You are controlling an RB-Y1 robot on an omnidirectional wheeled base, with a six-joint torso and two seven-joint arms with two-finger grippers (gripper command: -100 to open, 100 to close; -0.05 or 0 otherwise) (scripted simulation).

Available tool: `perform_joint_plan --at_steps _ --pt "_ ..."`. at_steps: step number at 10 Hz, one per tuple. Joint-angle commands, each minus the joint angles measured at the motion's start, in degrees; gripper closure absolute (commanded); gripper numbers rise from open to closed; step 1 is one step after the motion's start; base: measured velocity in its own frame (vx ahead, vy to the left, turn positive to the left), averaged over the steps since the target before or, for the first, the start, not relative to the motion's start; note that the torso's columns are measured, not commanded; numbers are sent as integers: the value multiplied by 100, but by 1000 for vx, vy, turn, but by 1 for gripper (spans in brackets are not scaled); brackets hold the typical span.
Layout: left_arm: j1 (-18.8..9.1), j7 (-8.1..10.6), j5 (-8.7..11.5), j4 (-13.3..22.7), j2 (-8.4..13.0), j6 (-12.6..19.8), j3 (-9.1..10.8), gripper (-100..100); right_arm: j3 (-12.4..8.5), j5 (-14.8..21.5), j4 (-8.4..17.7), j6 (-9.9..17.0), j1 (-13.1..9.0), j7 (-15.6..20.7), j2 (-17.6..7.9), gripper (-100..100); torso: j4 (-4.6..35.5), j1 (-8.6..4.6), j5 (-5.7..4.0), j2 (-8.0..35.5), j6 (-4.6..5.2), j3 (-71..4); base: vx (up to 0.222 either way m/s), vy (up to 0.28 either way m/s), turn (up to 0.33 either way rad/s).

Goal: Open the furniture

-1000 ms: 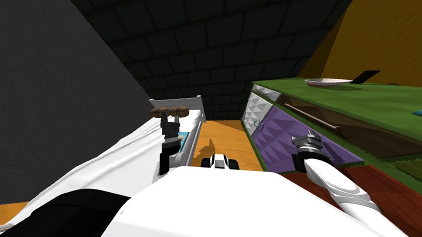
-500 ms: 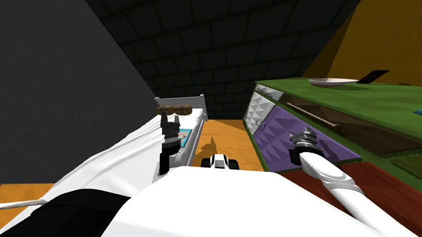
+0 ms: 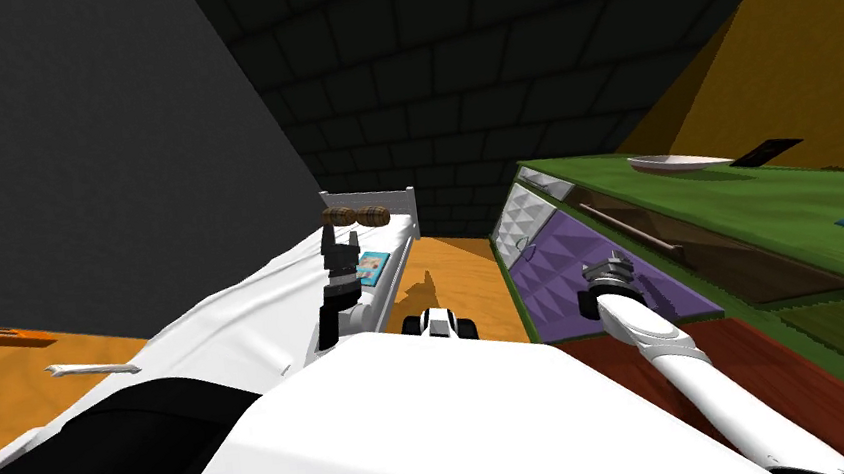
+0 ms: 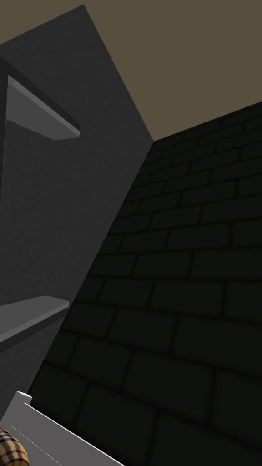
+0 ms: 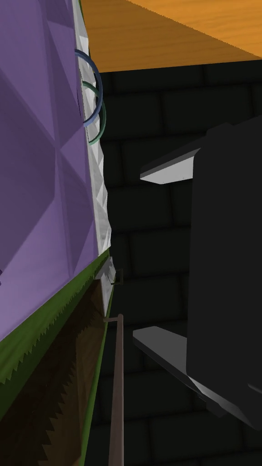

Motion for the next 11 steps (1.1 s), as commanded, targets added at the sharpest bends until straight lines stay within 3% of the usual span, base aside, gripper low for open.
perform_joint_plan --at_steps 1,2,4,5,6,7,8,9,10,11 --pt "1 0 0 0 0 0 0 0 289 -261 393 176 -310 -58 -292 -100 -4 6 1 -10 -3 -7 -112 3 209" --pt "-2 0 0 0 0 0 -1 0 421 -261 536 176 -457 -58 -378 -100 6 19 6 26 -10 12 -160 46 188" --pt "-1 0 0 0 -1 0 -1 0 421 -261 869 176 -720 -58 -378 -100 9 26 10 27 2 18 -73 32 2" --pt "0 0 0 0 0 0 0 0 421 -261 1020 176 -720 -58 -378 -100 1 10 4 2 0 1 0 0 0" --pt "1 0 0 0 0 0 0 0 699 -533 1212 359 -1001 -97 -683 -100 -4 3 0 -11 -3 -8 -135 23 275" --pt "-2 0 0 0 0 0 -1 0 834 -533 1491 359 -1226 -97 -751 -100 7 17 4 31 -12 14 -182 31 181" --pt "-1 0 0 0 0 0 -1 0 834 -533 1701 359 -1389 -97 -751 -100 15 22 8 49 2 30 -96 29 -22" --pt "0 0 0 0 0 0 0 0 834 -533 1839 359 -1389 -97 -751 -100 8 18 7 23 4 16 -20 19 -37" --pt "0 0 0 0 0 0 0 0 1106 -805 2004 542 -1637 -136 -1040 -100 -2 12 3 -7 -1 -4 -126 54 286" --pt "-2 0 0 0 0 0 -1 0 1247 -805 2129 542 -1781 -136 -1123 -100 3 27 7 19 -15 7 -155 59 154"
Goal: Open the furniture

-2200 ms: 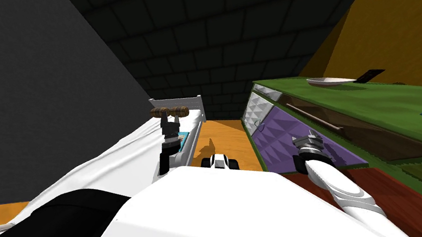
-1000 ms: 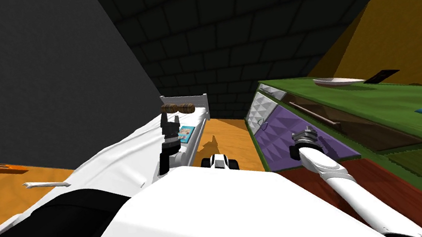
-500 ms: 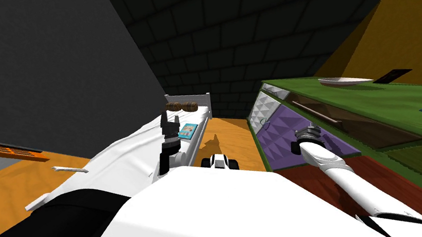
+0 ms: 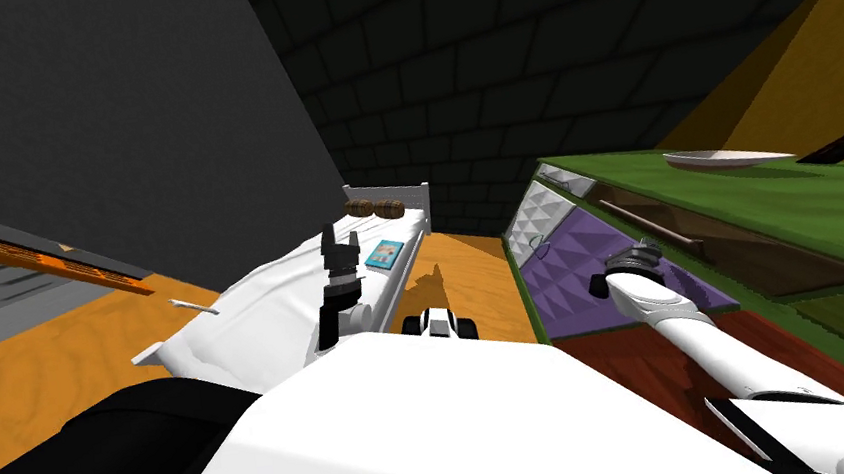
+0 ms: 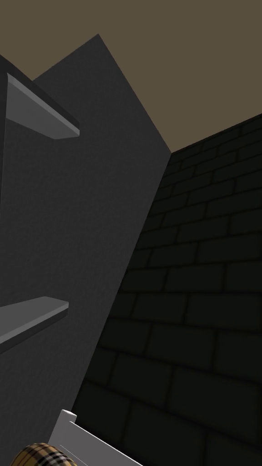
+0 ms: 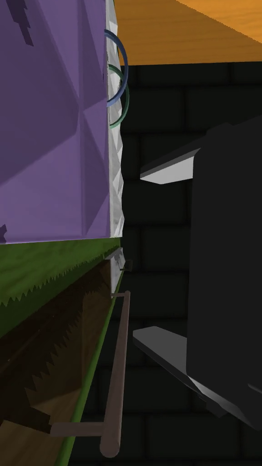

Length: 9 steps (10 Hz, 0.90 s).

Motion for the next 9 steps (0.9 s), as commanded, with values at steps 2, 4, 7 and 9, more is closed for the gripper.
perform_joint_plan --at_steps 2,4,7,9 --pt "2 0 0 0 0 0 1 0 273 -83 711 71 -565 -81 -232 -100 1 -18 -4 -4 18 3 -51 21 -26" --pt "3 0 0 0 0 0 1 0 601 -272 1113 254 -909 -120 -480 -100 -7 -40 -11 -29 24 -14 -69 36 145" --pt "2 0 0 0 0 0 1 0 686 -355 1635 254 -1235 -120 -604 -100 4 -23 -5 1 20 7 -90 29 33" --pt "3 0 0 0 1 0 2 0 394 -83 1235 71 -909 -81 -313 100 -7 -19 -6 -27 9 -14 83 -36 -126"
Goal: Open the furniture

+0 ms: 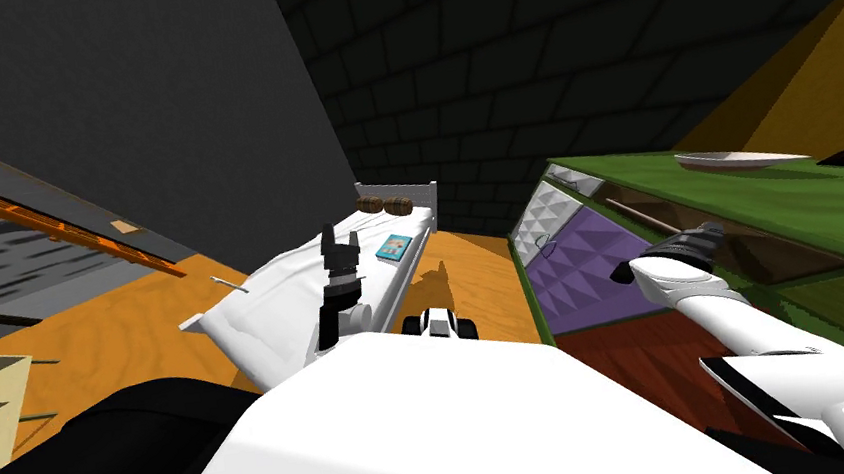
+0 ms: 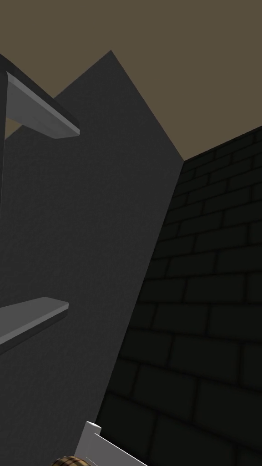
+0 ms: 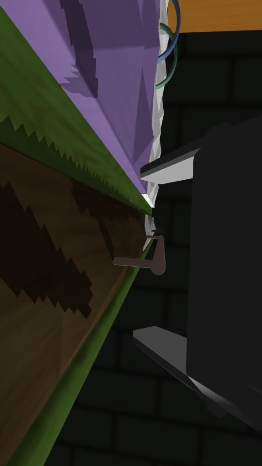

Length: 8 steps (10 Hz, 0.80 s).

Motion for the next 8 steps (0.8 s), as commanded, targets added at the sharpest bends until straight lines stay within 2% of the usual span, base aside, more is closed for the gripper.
perform_joint_plan --at_steps 1,2,3,4,5,6,7,8 --pt "3 0 0 0 1 0 2 0 -380 257 -267 -183 314 66 368 100 -9 -18 -4 -39 6 -20 190 -75 -175" --pt "2 0 0 -1 0 -1 0 0 -408 257 -415 -183 433 66 368 100 -43 -83 -69 -59 -10 -32 79 -20 -32" --pt "1 0 0 0 0 0 0 0 -408 257 -706 -183 630 66 368 100 -42 -107 -88 -46 -31 -23 17 -2 0" --pt "0 0 0 0 0 0 0 0 -408 257 -706 -183 630 66 368 100 -47 -106 -99 -43 -48 -18 -14 2 12" --pt "-1 0 0 0 0 0 0 0 -730 529 -880 -366 819 105 547 100 -51 -103 -104 -49 -41 -20 144 -69 -237" --pt "3 0 0 0 1 0 2 0 -821 529 -1190 -366 1005 105 650 100 -59 -121 -103 -85 1 -39 191 -63 -200" --pt "2 0 0 0 1 0 1 0 -821 529 -1442 -366 1151 105 740 100 -71 -119 -114 -99 -38 -51 72 -16 -50" --pt "0 0 0 0 0 0 0 0 -821 529 -1325 -366 1167 105 740 100 -73 -120 -121 -93 -71 -48 -2 4 36"
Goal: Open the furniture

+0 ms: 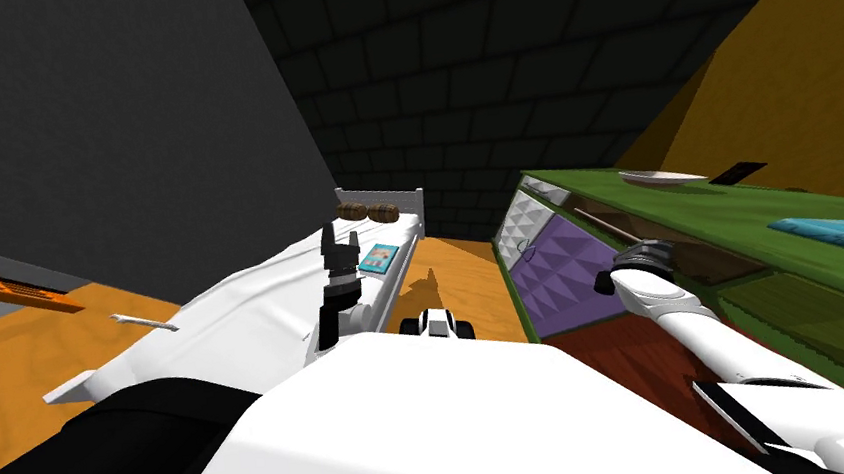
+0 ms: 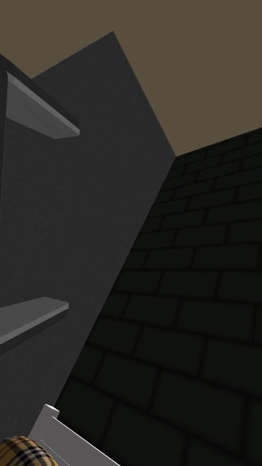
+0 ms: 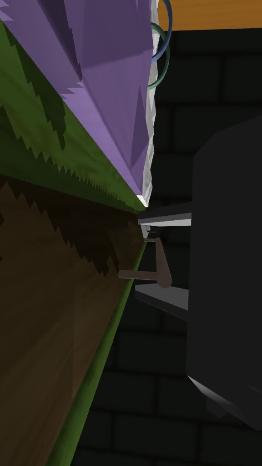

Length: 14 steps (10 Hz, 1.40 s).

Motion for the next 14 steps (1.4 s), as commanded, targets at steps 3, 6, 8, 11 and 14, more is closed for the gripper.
perform_joint_plan --at_steps 3,6,8,11,14 --pt "3 0 0 0 1 0 1 0 -426 92 -802 -199 749 163 481 100 6 7 22 -20 47 -7 114 -25 -116" --pt "-1 0 0 0 0 0 0 0 -426 92 -1305 -199 1089 163 530 100 -15 -26 -39 2 -4 10 20 -15 -3" --pt "2 0 0 0 0 0 1 0 -839 364 -1628 -382 1359 202 830 100 -16 -23 -13 -46 42 -19 161 -40 -186" --pt "-1 0 0 0 0 0 0 0 -839 364 -1840 -382 1568 202 903 100 -38 -42 -64 -34 -15 -9 32 -11 -9" --pt "-1 0 0 0 0 0 0 0 -839 364 -2124 -382 1751 202 903 100 -36 -52 -55 -43 20 -15 -11 8 8"
